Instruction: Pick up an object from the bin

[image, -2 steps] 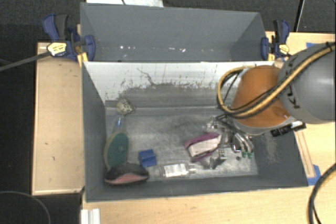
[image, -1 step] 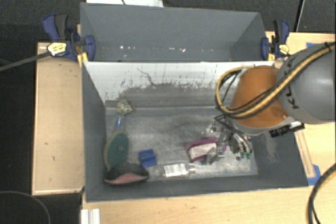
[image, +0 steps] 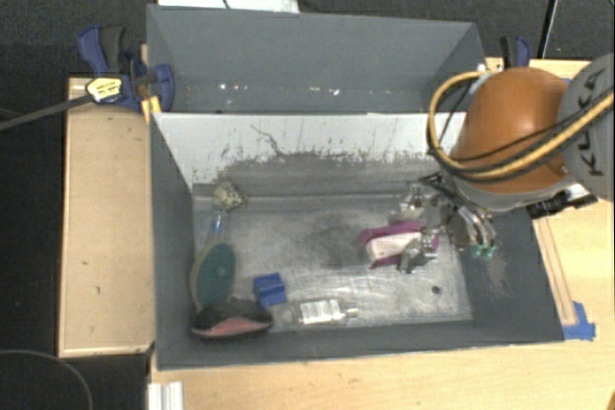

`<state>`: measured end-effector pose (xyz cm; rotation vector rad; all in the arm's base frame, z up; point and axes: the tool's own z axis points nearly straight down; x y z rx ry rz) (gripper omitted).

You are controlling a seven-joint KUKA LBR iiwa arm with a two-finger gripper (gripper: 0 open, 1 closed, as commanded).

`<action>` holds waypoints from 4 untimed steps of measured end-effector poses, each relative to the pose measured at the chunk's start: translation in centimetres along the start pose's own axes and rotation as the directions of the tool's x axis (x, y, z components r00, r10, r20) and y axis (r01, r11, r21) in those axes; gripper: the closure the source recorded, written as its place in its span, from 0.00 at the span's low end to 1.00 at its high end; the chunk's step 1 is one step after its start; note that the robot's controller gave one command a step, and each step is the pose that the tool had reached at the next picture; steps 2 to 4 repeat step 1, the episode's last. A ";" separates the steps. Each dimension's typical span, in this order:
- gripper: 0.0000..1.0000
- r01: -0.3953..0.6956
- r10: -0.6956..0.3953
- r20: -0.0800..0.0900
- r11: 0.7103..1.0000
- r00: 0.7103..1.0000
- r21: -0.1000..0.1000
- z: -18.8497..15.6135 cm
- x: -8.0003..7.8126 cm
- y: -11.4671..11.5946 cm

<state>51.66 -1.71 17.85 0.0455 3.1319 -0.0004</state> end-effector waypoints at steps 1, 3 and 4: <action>1.00 -0.025 0.025 0.000 1.000 1.000 0.000 -7.1 0.6 -0.9; 1.00 -0.025 0.025 0.000 1.000 1.000 0.000 -7.1 0.6 -0.9; 1.00 -0.025 0.025 0.000 1.000 1.000 0.000 -7.1 0.6 -0.9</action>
Offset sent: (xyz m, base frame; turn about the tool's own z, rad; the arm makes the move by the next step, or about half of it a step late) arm -0.0082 -0.0086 0.0669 0.0174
